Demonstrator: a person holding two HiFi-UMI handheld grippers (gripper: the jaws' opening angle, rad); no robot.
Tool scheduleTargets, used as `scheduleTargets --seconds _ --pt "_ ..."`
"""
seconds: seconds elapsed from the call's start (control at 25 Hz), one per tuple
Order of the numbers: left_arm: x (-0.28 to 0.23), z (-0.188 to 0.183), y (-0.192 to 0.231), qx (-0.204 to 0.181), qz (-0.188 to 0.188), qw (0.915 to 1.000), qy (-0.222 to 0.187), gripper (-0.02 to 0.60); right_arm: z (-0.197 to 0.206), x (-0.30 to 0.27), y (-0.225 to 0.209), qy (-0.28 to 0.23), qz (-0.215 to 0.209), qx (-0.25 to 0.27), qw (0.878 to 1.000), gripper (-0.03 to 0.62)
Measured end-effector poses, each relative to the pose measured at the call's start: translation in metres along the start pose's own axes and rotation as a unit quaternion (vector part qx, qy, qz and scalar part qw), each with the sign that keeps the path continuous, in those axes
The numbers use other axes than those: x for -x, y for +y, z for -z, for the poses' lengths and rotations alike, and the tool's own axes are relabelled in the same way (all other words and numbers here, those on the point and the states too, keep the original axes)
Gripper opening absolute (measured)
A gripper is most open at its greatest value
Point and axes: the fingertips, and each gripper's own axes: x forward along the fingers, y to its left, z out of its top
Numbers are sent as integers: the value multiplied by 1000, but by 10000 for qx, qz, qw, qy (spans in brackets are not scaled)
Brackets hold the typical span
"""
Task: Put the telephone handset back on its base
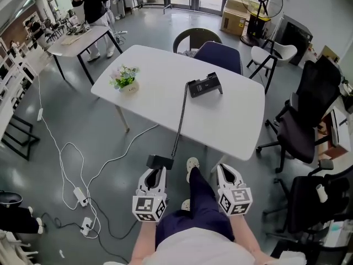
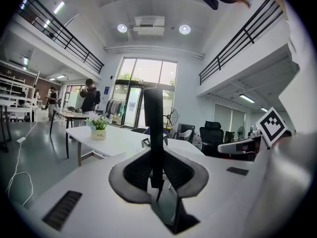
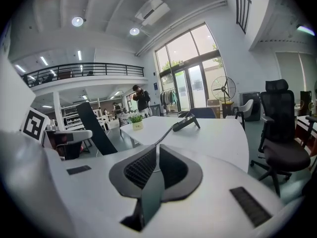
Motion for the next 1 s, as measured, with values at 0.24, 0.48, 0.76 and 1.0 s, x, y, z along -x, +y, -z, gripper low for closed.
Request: scheduleTargets --seconds 0.24,0.48,0.76,1.0 --pt "-19 -5 4 -41 -72 9999 -58 77 -14 -23 -9 -56 -91 79 9999 43" --pt "-47 -8 15 -21 -58 10000 40 77 -27 -51 -18 -65 -117 63 9999 43" --pt "-96 -27 34 -27 -73 10000 -16 77 -50 -92 -39 -67 -80 79 9999 43" --pt "-137 -44 52 4 -107 9999 -40 77 -71 -135 -53 -2 -134 80 9999 43"
